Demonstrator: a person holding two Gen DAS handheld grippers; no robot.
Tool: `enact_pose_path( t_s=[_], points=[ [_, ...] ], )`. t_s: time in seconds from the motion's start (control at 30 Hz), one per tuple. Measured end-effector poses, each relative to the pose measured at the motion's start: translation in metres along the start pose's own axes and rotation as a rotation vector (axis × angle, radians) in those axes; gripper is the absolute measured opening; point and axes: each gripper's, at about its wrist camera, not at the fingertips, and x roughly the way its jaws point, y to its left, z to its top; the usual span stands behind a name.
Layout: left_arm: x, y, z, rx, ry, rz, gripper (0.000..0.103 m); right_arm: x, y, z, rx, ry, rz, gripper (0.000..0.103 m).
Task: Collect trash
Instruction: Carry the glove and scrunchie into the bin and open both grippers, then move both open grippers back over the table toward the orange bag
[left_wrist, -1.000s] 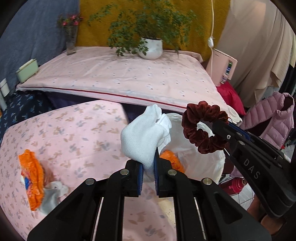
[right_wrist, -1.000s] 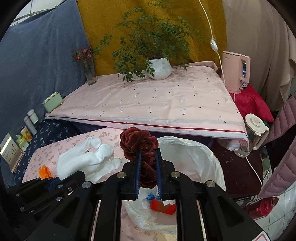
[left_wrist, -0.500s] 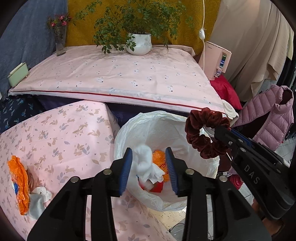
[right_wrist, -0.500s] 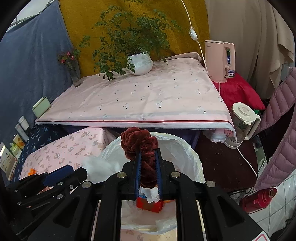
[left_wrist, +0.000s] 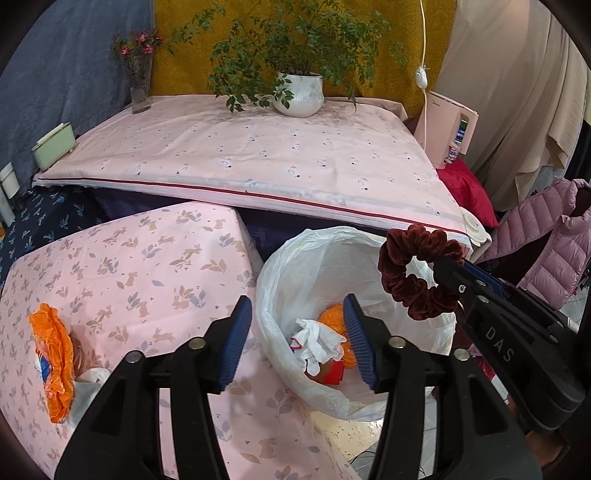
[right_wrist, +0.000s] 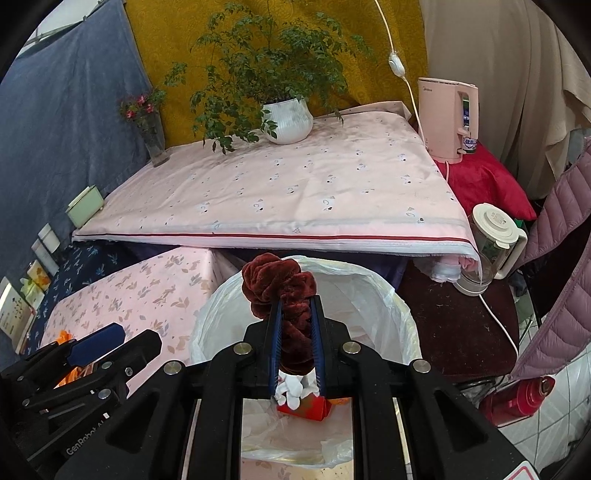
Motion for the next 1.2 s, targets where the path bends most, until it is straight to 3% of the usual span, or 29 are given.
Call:
enact_pose_path(
  t_s=[0.03, 0.4, 0.53, 1.2],
  points=[
    [-0.001, 0.001, 0.0, -0.002, -0.002, 0.003, 0.052, 0.0, 0.002, 0.0, -0.002, -0.001, -0.001, 0.019],
    [-0.01, 0.026, -0.004, -0.045, -0.021, 0.038, 0.062, -0.006, 0.022, 0.005, -0.033, -0.019, 0.005, 0.024],
    [-0.015, 0.036, -0.007, -0.059, -0.03, 0.055, 0.065, -0.011, 0.035, 0.005, -0.053, -0.031, 0.017, 0.032],
    [-0.048, 0.12, -0.034, -0.194, -0.062, 0.171, 0.077, -0.016, 0.118, -0.023, -0.18, -0.004, 0.1, 0.037]
  ],
)
